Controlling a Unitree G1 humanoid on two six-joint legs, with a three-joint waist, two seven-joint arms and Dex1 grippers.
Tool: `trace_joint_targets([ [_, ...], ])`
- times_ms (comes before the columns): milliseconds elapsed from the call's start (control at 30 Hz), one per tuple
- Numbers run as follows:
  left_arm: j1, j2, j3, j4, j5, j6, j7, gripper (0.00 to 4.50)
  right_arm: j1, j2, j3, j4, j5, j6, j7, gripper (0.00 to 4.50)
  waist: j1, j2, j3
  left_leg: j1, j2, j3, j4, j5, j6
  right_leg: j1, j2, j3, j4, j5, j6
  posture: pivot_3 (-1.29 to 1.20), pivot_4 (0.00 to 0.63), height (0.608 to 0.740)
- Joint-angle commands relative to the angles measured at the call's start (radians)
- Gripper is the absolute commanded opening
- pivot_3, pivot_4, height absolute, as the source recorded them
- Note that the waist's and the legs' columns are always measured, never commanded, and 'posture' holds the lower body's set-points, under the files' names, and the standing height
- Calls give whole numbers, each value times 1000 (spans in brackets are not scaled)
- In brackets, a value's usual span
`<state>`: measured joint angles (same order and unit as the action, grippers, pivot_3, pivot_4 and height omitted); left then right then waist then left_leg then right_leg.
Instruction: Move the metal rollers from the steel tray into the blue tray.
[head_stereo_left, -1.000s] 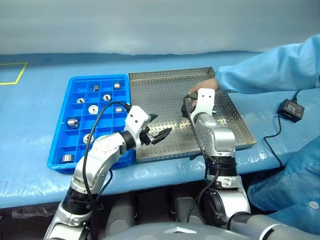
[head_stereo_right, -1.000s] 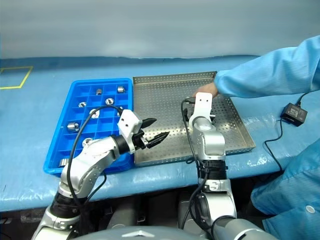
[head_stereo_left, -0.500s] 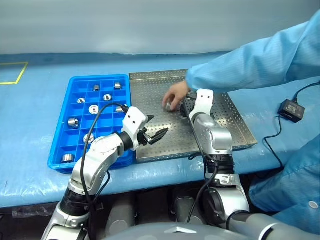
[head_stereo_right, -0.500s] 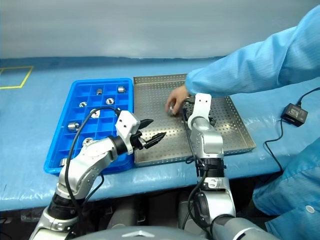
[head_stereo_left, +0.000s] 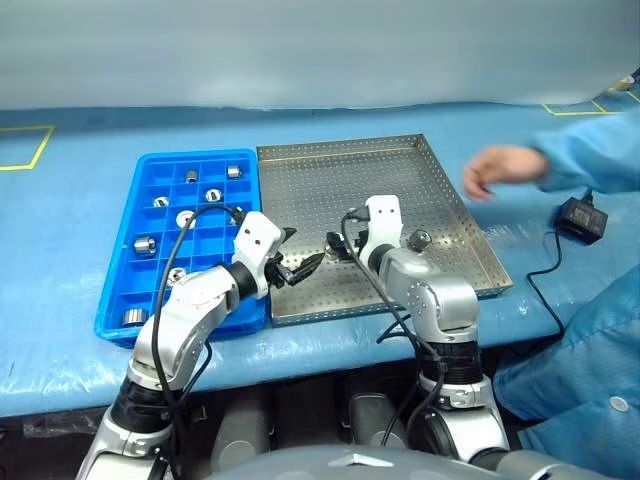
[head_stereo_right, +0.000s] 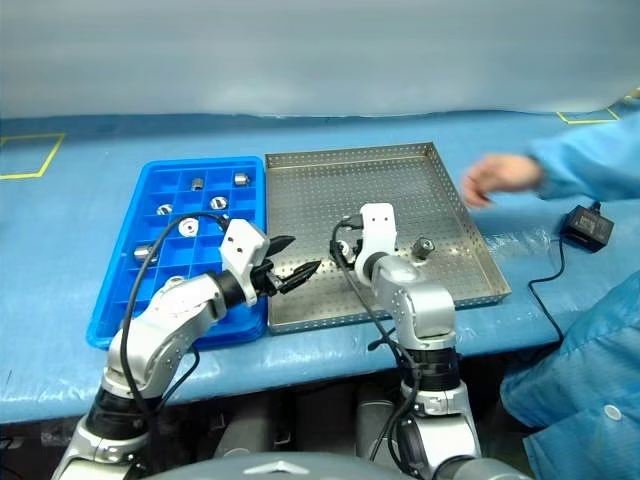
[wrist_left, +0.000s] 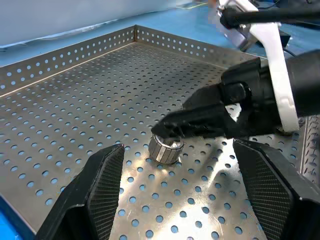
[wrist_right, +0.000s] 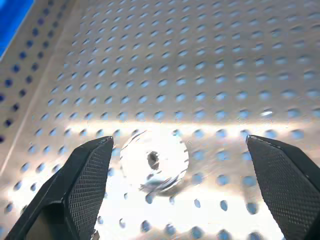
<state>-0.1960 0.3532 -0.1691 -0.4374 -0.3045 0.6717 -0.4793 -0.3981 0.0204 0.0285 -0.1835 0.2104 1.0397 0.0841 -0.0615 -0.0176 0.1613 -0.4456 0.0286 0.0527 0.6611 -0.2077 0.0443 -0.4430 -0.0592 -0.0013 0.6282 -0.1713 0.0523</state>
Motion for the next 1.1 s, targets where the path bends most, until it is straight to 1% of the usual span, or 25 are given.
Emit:
trace_joint_targets([
  [33,-3,15,33,-37,-2,1,9,3781,9,-3,52,-22,10,-1,30,4500,0,0,0,0,0,0,0,0,0,0,0,0,0,0,0,-43,150,740],
  [133,4,29,49,-40,-4,4,10,3781,7,-14,70,6,-23,-34,13,4500,2,0,0,0,0,0,0,0,0,0,0,0,0,0,0,-39,150,740],
  [267,23,44,70,-48,-5,9,18,3781,-2,-12,55,43,-35,-70,-3,4500,3,0,0,0,0,0,0,0,0,0,-1,0,0,0,0,-32,150,740],
  [500,48,44,74,-60,-6,15,30,3781,-22,-11,50,95,-52,-114,-8,4500,3,0,0,0,0,0,0,0,0,0,-1,0,0,0,0,-21,150,740],
  [600,50,45,75,-60,-5,15,33,3825,-26,-15,61,107,-55,-123,-1,3936,4,0,0,0,0,0,0,0,0,0,-1,0,0,0,0,-16,150,740],
  [767,55,49,81,-62,-3,19,42,3825,-28,-18,68,114,-67,-130,0,2423,6,0,0,0,0,0,0,0,0,0,-1,0,0,0,0,-13,150,740],
  [800,56,51,84,-63,-4,19,43,3825,-28,-15,63,113,-66,-134,-1,2423,6,0,0,0,0,0,0,0,0,0,-1,0,0,0,0,-11,150,740],
  [900,62,55,90,-66,-4,20,46,3825,-26,-11,50,105,-60,-147,3,1728,8,0,0,0,0,0,0,0,0,0,0,0,0,0,0,-10,150,740],
  [1100,76,65,102,-77,1,30,54,3825,-30,-21,61,67,-64,-172,17,1697,17,0,0,0,0,0,0,0,0,0,-1,0,0,0,0,2,150,740],
])
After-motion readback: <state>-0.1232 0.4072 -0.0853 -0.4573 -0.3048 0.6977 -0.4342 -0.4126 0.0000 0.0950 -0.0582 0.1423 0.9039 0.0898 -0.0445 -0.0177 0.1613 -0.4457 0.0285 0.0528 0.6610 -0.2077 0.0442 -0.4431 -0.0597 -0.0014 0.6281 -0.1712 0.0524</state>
